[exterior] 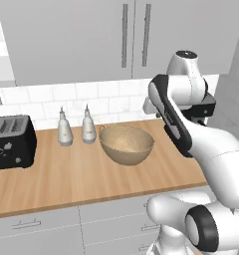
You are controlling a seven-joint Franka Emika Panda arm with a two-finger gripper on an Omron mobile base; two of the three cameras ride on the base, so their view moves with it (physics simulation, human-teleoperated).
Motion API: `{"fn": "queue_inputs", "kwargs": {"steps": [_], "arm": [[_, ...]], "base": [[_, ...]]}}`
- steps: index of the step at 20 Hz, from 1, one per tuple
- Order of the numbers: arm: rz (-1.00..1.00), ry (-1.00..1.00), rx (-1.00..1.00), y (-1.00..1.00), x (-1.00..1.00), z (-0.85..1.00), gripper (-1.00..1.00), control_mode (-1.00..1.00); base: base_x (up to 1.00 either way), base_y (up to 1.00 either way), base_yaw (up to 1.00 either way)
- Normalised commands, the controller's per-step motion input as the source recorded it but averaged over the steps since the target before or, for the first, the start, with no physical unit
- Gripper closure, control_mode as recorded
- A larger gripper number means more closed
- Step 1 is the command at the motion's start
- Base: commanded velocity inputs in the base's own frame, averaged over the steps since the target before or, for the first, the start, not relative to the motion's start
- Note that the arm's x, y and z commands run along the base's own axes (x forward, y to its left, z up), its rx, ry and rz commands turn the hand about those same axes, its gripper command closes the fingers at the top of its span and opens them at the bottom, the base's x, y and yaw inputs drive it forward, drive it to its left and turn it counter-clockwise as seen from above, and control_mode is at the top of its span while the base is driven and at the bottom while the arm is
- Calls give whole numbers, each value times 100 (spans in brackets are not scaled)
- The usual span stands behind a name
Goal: Open the cabinet, pick up the bread from the cabinet and place it in the basket. Then move the basket to the dining counter.
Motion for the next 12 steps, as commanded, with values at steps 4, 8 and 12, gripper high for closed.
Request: {"fn": "queue_inputs", "kwargs": {"steps": [4, 8, 12], "arm": [[1, -4, 0, 0, -42, 0, -100, -100], [1, -34, 0, 8, -66, 18, -100, -100], [0, -35, 0, 5, -23, 79, -100, -100]], "base": [[0, 0, 0], [0, 0, 0], [0, 0, 0]]}}
